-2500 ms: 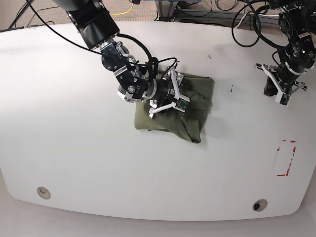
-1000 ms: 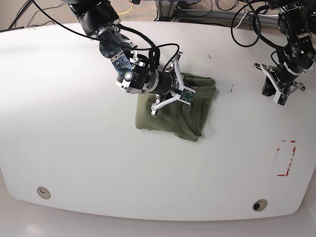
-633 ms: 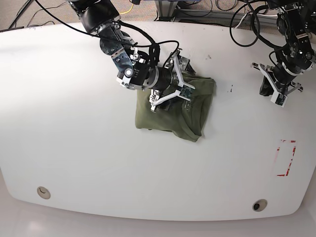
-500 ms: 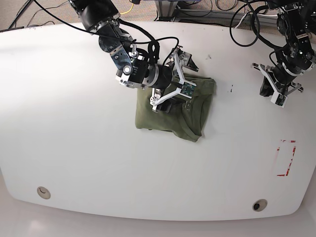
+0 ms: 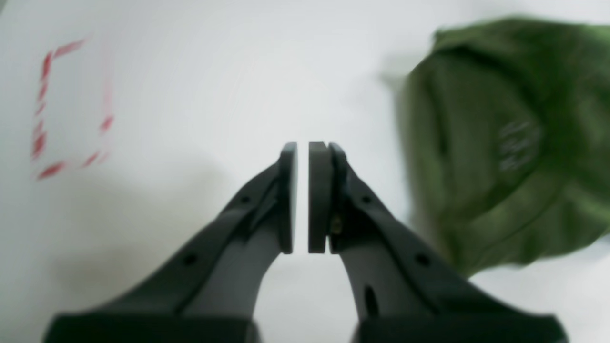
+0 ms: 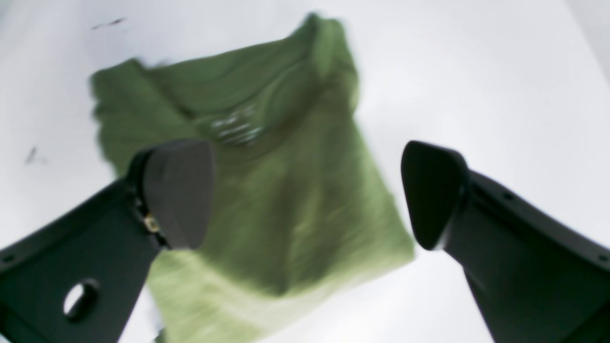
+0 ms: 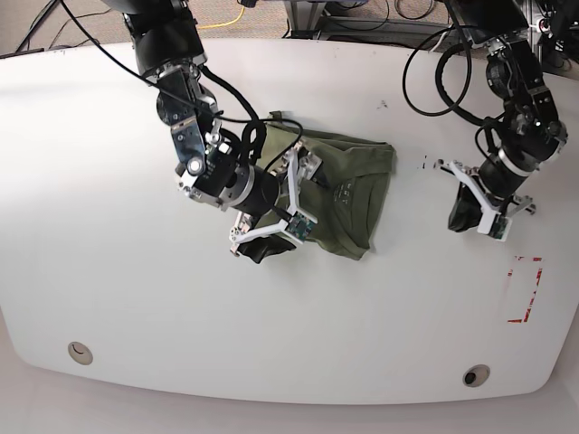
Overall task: Layout the t-shirt on the table in an organized manner, then fold the t-shirt properly
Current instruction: 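Bring the left gripper down to the folded shirt's side edge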
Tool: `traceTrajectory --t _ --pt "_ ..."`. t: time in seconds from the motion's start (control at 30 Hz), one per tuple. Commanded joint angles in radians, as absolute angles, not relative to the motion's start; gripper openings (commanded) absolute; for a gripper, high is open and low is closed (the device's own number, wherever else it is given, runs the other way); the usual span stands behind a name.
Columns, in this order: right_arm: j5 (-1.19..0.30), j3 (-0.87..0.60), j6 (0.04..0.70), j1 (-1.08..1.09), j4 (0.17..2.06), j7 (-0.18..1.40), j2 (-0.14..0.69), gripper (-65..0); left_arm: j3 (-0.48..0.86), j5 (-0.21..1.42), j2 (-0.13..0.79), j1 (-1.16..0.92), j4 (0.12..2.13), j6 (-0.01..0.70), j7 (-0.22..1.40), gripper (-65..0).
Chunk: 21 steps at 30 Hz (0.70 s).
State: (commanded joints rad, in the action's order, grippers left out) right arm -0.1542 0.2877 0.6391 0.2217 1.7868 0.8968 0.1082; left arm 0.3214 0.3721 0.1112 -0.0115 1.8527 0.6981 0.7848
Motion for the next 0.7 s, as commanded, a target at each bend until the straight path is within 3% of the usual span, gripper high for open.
traceTrajectory --t 0.1,0.33,0.4,0.57,0.7 --pt "-0.154 0.245 0.641 0.260 1.716 0.874 0.107 -23.8 0.245 0.371 0.074 0.001 1.848 0.698 0.785 -62.4" --pt "-0.156 0.229 0.698 0.314 1.581 0.825 0.108 -58.7 0.170 0.300 -0.042 -0.005 1.840 0.698 0.785 -62.4" --pt "-0.154 0.229 0.698 0.315 1.546 0.822 0.108 -65.0 0.163 0.269 -0.068 -0.010 1.813 0.698 0.783 -62.5" --pt "-0.154 0.229 0.698 0.295 1.497 0.786 0.108 -63.1 0.163 0.234 -0.074 -0.030 1.721 0.698 0.774 -62.5" --pt "-0.151 0.229 0.698 0.266 1.423 0.696 0.110 -64.4 0.163 0.232 -0.027 -0.033 1.621 0.698 0.743 -62.5"
